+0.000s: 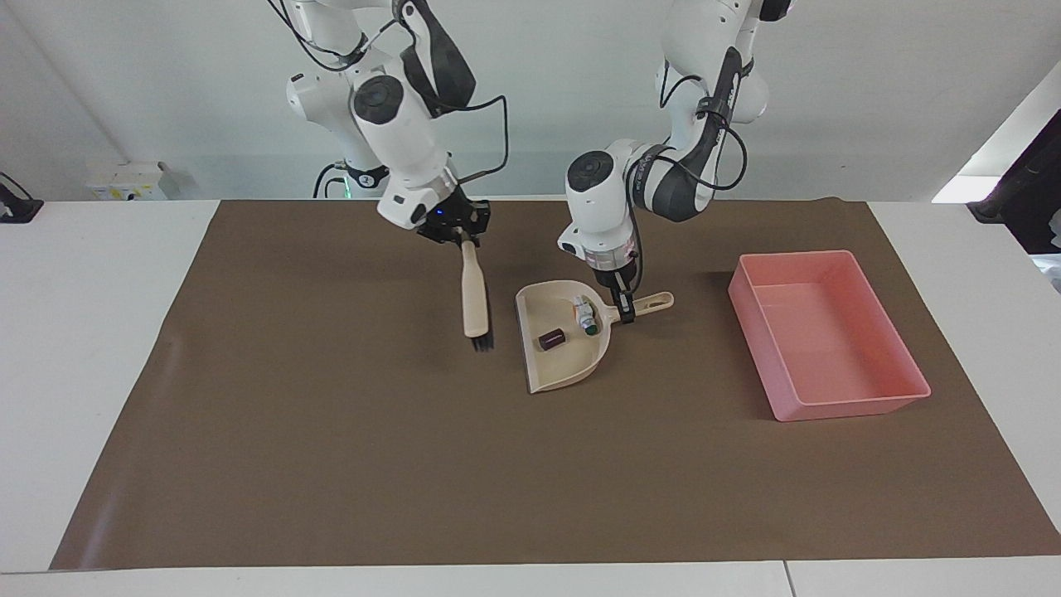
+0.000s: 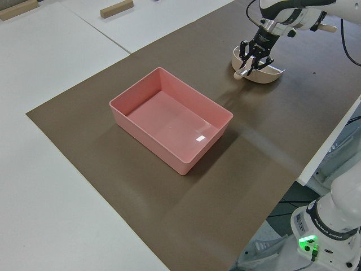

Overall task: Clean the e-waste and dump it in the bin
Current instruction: 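Draw the brush back with the right gripper toward its start spot, then lift the dustpan with the left gripper and carry it over the bin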

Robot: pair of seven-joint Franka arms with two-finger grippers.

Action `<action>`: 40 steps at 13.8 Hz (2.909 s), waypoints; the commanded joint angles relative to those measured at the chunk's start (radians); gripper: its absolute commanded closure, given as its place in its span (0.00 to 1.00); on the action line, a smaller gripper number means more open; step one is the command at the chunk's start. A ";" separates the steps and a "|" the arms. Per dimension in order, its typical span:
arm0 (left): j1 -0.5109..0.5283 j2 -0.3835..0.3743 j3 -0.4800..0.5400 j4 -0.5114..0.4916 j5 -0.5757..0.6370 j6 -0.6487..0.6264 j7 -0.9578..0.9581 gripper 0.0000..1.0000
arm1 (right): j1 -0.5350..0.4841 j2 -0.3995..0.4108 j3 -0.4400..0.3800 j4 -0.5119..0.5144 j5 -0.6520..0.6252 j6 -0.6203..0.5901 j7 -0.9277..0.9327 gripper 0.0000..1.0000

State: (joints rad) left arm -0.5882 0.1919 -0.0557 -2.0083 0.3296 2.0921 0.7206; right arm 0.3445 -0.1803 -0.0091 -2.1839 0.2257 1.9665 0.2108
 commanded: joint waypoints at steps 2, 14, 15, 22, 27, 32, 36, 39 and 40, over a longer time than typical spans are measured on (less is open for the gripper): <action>0.048 -0.038 0.002 -0.027 -0.104 0.034 0.097 1.00 | -0.149 -0.015 0.012 0.003 -0.184 -0.095 -0.034 1.00; 0.139 -0.149 0.002 -0.035 -0.213 0.049 0.213 1.00 | -0.426 0.071 0.015 -0.086 -0.376 0.087 -0.330 1.00; 0.155 -0.160 0.002 -0.035 -0.233 0.046 0.239 1.00 | -0.424 0.070 0.015 -0.089 -0.375 0.090 -0.329 1.00; 0.270 -0.233 0.002 -0.043 -0.337 0.005 0.425 1.00 | -0.499 0.091 0.017 -0.152 -0.370 0.183 -0.321 1.00; 0.431 -0.293 0.005 -0.036 -0.469 -0.064 0.661 1.00 | -0.512 0.105 0.015 -0.192 -0.370 0.239 -0.310 1.00; 0.637 -0.305 0.014 0.023 -0.599 -0.176 0.903 1.00 | -0.510 0.104 0.015 -0.194 -0.370 0.239 -0.310 1.00; 0.855 -0.295 0.016 0.103 -0.708 -0.312 1.106 1.00 | -0.510 0.104 0.015 -0.194 -0.370 0.241 -0.309 1.00; 0.991 -0.275 0.016 0.172 -0.750 -0.374 1.210 1.00 | -0.506 0.104 0.017 -0.194 -0.370 0.239 -0.294 1.00; 1.025 -0.267 0.016 0.200 -0.750 -0.392 1.238 1.00 | -0.507 0.102 0.017 -0.195 -0.370 0.239 -0.292 1.00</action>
State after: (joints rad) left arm 0.3753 -0.0981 -0.0306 -1.8785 -0.3890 1.7586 1.9029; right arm -0.1505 -0.0638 -0.0040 -2.3637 -0.1369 2.1877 -0.1029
